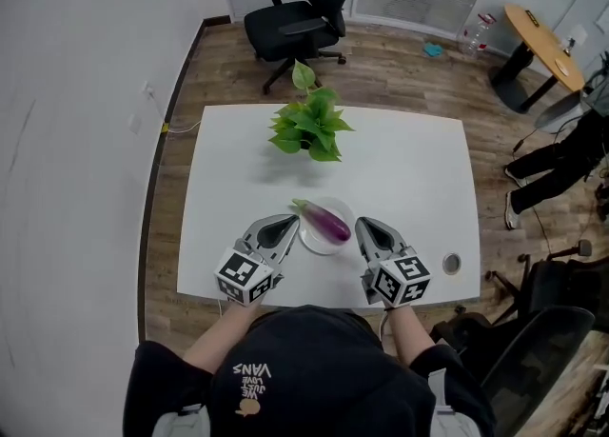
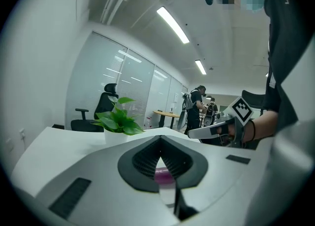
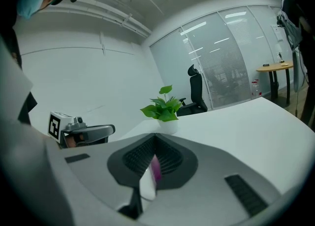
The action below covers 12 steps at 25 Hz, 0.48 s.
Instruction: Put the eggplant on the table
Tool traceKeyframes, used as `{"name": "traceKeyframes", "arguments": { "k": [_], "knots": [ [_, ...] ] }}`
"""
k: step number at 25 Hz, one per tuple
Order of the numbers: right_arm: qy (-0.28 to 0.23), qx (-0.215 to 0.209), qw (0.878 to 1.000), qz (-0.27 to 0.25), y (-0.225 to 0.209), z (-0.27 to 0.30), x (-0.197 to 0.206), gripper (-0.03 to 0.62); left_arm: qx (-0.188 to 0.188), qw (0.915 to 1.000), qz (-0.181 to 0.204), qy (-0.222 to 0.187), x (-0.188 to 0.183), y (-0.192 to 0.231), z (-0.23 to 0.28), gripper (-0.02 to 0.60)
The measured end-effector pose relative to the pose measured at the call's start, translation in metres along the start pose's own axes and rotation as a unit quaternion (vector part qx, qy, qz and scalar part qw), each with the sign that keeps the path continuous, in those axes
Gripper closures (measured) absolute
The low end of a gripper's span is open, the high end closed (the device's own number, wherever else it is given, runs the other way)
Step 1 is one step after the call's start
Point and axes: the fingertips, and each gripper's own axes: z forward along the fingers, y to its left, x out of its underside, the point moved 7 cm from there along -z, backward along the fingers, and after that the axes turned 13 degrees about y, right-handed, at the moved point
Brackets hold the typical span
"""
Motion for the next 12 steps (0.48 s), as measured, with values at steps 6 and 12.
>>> {"name": "traceKeyframes", "arguments": {
  "k": [6,12],
  "knots": [
    [-0.007,0.0,1.0,-0.001,0.0034,-0.0009,-0.0017,0.576,0.004,0.9999,0.01,0.003,0.0015,-0.0047,0.0014,0.571],
    [-0.007,0.001,1.0,-0.003,0.0077,0.0017,-0.0049,0.576,0.003,1.0,0.008,-0.003,-0.0027,-0.0019,-0.0003,0.571]
  ]
}}
